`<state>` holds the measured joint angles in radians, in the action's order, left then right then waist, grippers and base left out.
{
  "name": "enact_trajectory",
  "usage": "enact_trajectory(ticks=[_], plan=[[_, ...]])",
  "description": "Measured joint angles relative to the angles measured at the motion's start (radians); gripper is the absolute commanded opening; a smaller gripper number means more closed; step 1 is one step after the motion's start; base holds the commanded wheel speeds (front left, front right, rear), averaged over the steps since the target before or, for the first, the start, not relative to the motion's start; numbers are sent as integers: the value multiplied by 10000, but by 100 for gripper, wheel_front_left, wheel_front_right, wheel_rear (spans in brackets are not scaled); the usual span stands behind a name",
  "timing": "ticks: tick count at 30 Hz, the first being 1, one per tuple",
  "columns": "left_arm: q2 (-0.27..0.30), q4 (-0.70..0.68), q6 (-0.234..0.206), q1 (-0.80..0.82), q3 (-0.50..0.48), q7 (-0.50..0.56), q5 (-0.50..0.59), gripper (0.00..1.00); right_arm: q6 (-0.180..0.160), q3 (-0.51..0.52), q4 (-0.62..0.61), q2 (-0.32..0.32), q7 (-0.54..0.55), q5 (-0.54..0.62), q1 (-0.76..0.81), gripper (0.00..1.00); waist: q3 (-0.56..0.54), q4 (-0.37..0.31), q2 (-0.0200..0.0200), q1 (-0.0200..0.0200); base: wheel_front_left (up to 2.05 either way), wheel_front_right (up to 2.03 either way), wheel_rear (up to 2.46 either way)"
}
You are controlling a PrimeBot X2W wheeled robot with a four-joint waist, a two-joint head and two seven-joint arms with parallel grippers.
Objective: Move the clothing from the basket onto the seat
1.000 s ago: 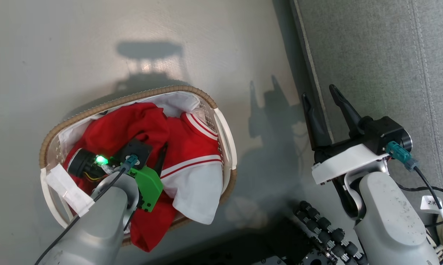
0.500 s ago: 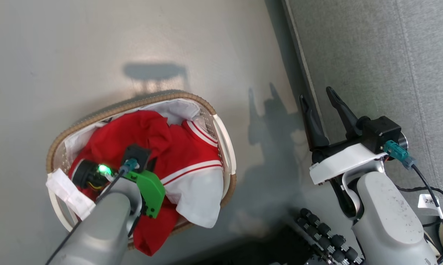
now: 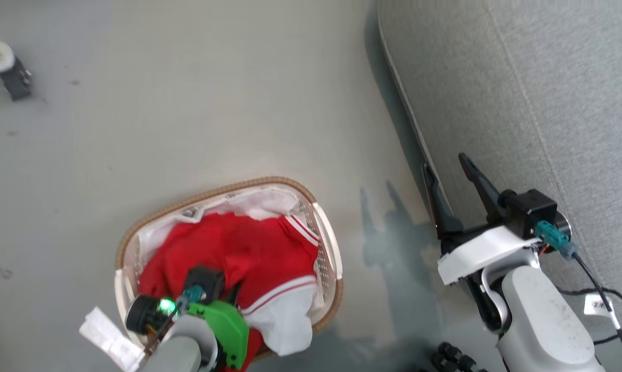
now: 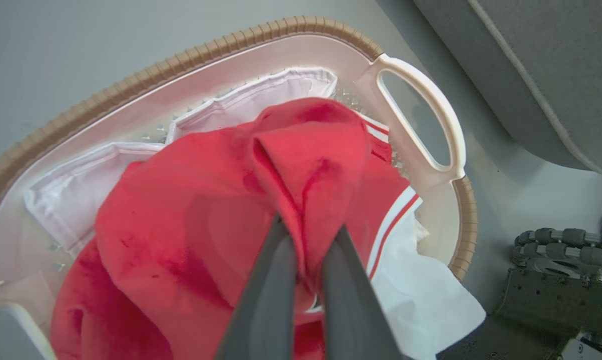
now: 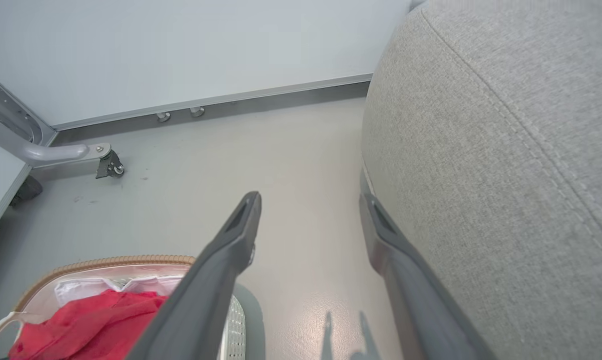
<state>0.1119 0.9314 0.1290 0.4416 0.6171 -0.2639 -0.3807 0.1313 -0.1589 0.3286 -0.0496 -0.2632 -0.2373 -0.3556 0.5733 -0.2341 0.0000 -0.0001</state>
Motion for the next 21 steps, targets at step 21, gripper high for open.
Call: enact_trajectory(ticks=[21], plan=[[-345,-4240,0,-2611,-1808,0,729,0,0,240,184,-81,0,-8,1756,100,-3753,1111,0,0,0,0,0]])
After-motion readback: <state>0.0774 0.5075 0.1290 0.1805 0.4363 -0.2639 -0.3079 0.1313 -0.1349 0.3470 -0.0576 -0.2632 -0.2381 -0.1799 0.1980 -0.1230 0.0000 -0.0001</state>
